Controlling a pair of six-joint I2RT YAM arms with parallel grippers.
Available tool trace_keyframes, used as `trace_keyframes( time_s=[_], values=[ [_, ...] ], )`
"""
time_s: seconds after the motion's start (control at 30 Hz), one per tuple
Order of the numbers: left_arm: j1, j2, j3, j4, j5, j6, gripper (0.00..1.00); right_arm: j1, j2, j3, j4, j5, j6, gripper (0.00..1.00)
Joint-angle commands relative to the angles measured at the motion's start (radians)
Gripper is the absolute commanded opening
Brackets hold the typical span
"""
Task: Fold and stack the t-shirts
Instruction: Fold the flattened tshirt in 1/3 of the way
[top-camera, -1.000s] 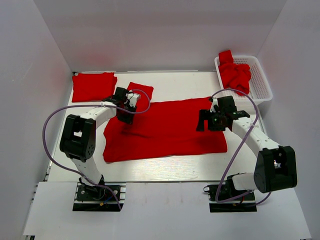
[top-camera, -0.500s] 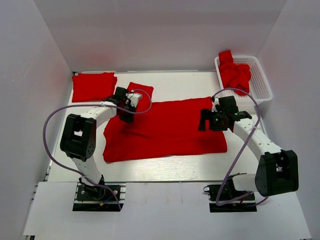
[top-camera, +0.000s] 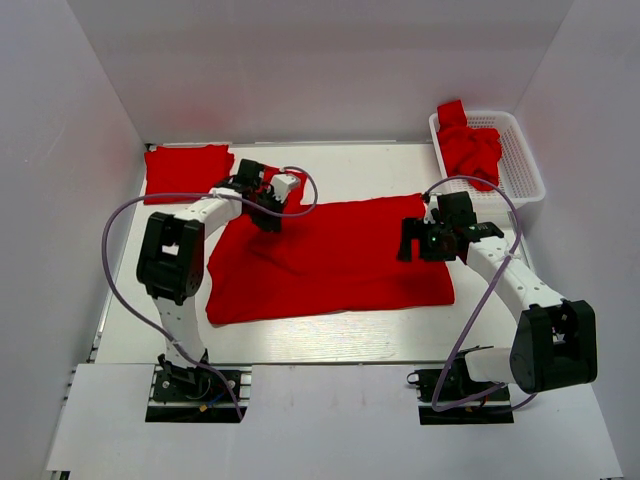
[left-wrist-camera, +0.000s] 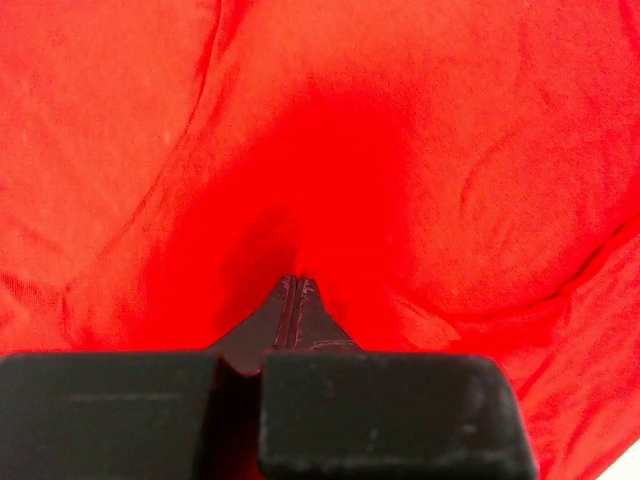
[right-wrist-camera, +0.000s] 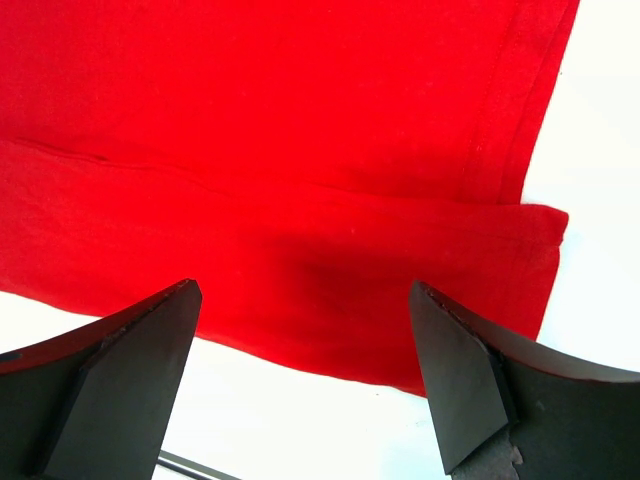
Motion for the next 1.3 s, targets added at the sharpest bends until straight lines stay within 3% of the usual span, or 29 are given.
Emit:
trace_keyframes(
  time_s=[0.0,0.33,0.8,0.83,0.9,0.93,0.97,1.03,1.17,1.27],
  values=[
    [-0.006,0.031,0.074,-0.050,0.067,0.068,0.00,-0.004,-0.024,0.042,-0.005,0.016,-0.011,0.90],
    [-0.006,0.001,0.094,-0.021,0.169,0.140,0.00,-0.004,-0.034,0.036,-0.008,0.033,-0.011,0.90],
    [-0.006,0.160,0.247,-0.119,0.147,0.177,0.00,-0.006,-0.048,0.026,-0.017,0.045,-0.003,0.90],
    [-0.006,0.160,0.257,-0.119,0.136,0.164,0.05,-0.006,-0.050,0.028,-0.017,0.047,-0.015,0.90],
    [-0.006,0.160,0.257,-0.119,0.107,0.142,0.34,-0.003,-0.053,0.028,-0.019,0.044,-0.002,0.90],
    [-0.006,0.160,0.266,-0.110,0.106,0.133,0.62,-0.004,-0.045,0.034,-0.020,0.042,-0.002,0.90],
    [-0.006,0.160,0.278,-0.110,0.090,0.122,0.74,-0.004,-0.053,0.033,-0.022,0.042,0.000,0.90],
    [-0.006,0.151,0.310,-0.101,0.041,0.108,0.85,-0.004,-0.056,0.042,-0.022,0.036,0.000,0.90],
    [0.004,0.142,0.393,-0.088,-0.013,0.029,0.87,0.000,-0.053,0.065,-0.002,0.022,-0.002,0.90],
    [0.013,0.180,0.500,-0.078,-0.206,-0.068,0.98,0.000,-0.022,0.111,0.019,0.028,0.003,0.90]
  ],
)
